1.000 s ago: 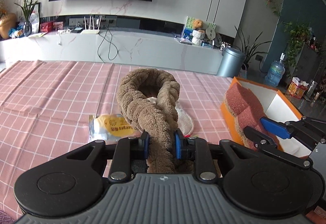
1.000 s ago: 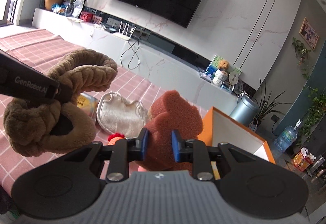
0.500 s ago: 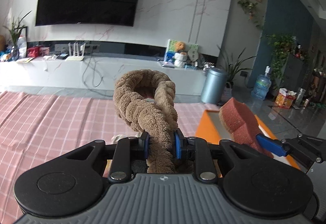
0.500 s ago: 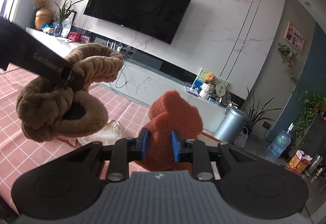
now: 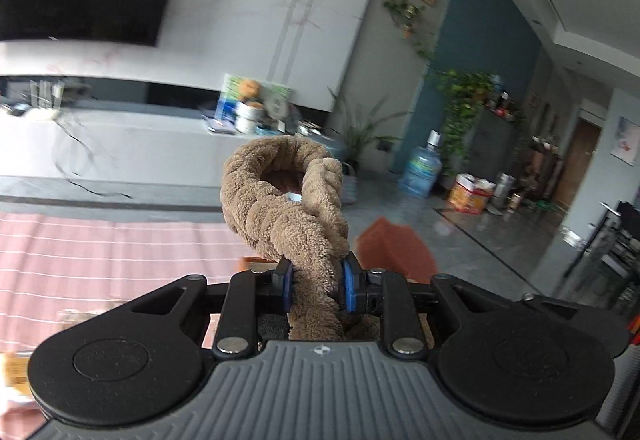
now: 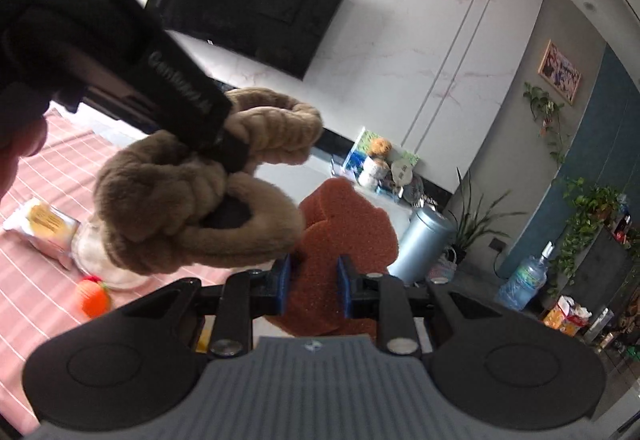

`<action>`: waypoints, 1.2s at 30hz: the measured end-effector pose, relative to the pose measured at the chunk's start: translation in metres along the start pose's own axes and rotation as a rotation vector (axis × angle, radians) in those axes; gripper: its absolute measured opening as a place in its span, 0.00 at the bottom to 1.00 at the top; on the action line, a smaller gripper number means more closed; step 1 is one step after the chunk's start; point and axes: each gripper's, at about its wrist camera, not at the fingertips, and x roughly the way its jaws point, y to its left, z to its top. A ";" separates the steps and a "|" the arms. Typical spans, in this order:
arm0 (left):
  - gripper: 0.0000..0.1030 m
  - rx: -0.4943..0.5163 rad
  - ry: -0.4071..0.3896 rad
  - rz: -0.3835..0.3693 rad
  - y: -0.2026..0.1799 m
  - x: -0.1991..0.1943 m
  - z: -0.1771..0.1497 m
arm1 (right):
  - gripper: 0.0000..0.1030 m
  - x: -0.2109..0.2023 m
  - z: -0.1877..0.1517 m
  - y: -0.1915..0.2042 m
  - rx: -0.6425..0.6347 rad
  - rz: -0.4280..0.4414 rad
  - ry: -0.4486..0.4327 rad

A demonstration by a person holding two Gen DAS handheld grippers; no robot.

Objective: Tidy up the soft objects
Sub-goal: 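Lift the headband and red sponge and carry both over the box, then lower both items into the box and open both grippers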

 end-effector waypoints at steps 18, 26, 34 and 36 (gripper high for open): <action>0.26 0.042 0.354 0.038 -0.009 0.148 -0.031 | 0.22 0.104 -0.047 -0.057 -0.016 0.115 0.277; 0.26 0.096 0.412 0.069 -0.010 0.170 -0.041 | 0.23 0.133 -0.058 -0.043 -0.072 0.184 0.345; 0.33 0.151 0.447 0.099 -0.012 0.178 -0.052 | 0.26 0.151 -0.065 -0.038 -0.093 0.214 0.386; 0.35 0.150 0.446 0.105 -0.012 0.177 -0.052 | 0.27 0.155 -0.064 -0.039 -0.095 0.215 0.390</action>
